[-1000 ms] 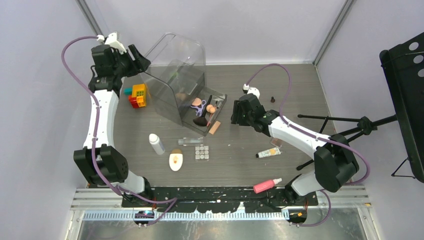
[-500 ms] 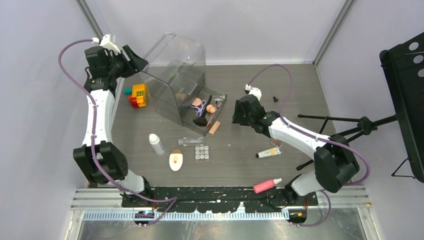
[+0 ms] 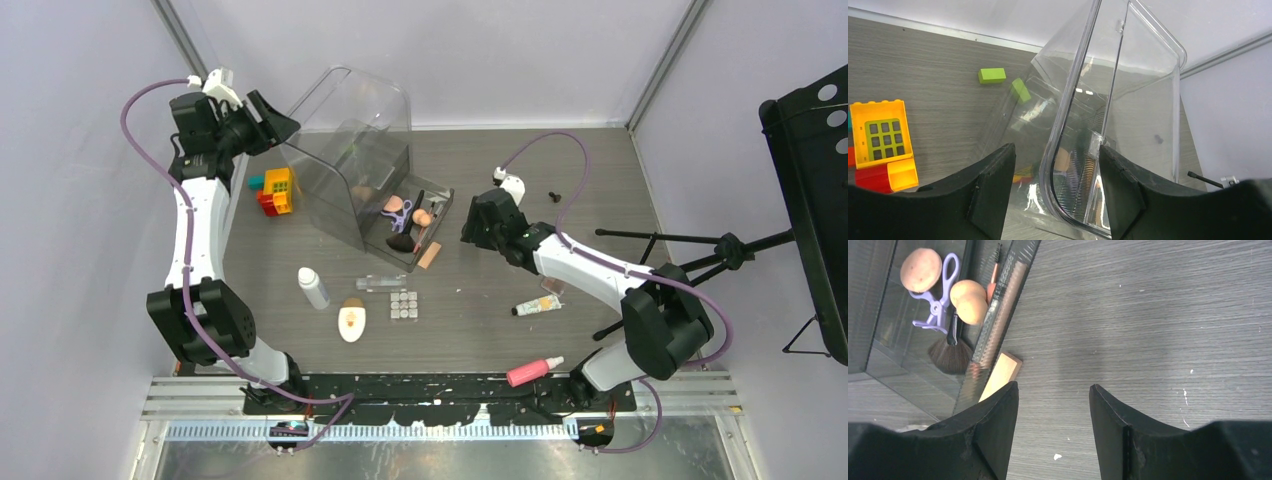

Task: Organize the makeup
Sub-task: Close the drawer in the storage box.

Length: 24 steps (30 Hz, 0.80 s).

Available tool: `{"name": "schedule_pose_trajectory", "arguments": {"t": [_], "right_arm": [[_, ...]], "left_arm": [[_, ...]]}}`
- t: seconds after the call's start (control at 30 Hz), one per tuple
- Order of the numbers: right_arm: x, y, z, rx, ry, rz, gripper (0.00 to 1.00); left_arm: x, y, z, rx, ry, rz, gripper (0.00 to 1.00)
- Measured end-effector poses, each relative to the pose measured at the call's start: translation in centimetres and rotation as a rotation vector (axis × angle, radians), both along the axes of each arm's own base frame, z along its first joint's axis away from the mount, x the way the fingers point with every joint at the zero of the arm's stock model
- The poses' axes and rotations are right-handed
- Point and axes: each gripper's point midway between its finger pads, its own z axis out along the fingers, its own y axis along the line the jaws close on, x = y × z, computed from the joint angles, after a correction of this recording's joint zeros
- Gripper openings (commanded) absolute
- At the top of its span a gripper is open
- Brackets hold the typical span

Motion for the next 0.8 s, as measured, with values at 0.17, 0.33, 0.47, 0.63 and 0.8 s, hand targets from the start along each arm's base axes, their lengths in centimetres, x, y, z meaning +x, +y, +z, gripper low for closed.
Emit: {"name": "schedule_pose_trajectory", "arguments": {"t": [0.17, 0.33, 0.47, 0.63, 0.8], "right_arm": [[0.7, 0.0, -0.3, 0.03, -0.004, -0.066, 0.59], [0.9, 0.4, -3.5, 0.026, 0.06, -0.096, 0.58], [1.0, 0.8, -6.5, 0.02, 0.116, -0.113, 0.57], [1.9, 1.4, -8.2, 0.018, 0.136, -0.134, 0.57], [3.4, 2.4, -8.0, 0.038, 0.114, -0.138, 0.56]], "left_arm": [[0.0, -0.2, -0.1, -0.008, 0.004, -0.011, 0.64], [0.1, -0.3, -0.1, -0.016, 0.003, -0.023, 0.64], [0.1, -0.4, -0.1, -0.019, 0.0, -0.03, 0.64], [0.0, -0.5, -0.1, -0.022, -0.001, -0.036, 0.64], [0.0, -0.6, 0.0, -0.027, -0.002, -0.039, 0.64]]}}
